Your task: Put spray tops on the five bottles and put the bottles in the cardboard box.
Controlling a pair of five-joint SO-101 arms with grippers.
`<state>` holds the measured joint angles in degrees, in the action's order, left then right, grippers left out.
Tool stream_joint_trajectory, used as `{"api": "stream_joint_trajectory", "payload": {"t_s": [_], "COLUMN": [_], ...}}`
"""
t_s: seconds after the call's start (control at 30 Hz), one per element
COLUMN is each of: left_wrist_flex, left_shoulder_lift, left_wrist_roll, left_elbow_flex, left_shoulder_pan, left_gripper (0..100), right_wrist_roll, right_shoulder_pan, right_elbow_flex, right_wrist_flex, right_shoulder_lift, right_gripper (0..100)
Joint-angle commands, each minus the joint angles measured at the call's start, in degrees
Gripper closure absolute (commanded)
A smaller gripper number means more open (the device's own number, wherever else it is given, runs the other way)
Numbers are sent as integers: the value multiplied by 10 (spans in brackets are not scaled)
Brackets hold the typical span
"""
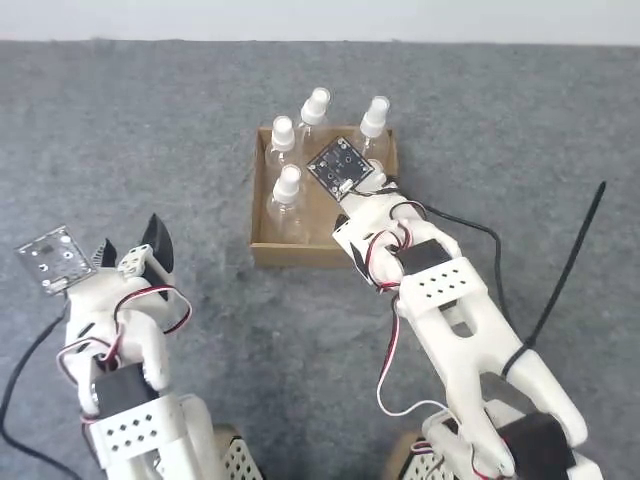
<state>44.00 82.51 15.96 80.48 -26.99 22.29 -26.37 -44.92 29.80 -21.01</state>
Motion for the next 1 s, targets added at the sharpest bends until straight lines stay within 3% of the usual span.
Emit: {"api": "stream_joint_trajectory", "payload": {"t_s": [0.0, 0.3, 0.8, 0.97], "left_wrist_flex": [-17, -17, -17, -19], "left_shoulder_lift": [12, 12, 12, 12], "left_wrist_roll": [3, 3, 3, 2], "left_elbow_flex": [-7, -7, -7, 0], "left_shoulder_pan": [-3, -3, -3, -3], "left_gripper": [761, 761, 761, 761], "right_wrist_roll": [9, 5, 5, 7], "right_shoulder_pan": [2, 3, 7, 7], "right_elbow_flex": [47, 152, 215, 215], "right_wrist_flex": [4, 169, 352, 404], "right_shoulder_lift": [-9, -9, -15, -91], "right_gripper": [738, 738, 742, 850]}}
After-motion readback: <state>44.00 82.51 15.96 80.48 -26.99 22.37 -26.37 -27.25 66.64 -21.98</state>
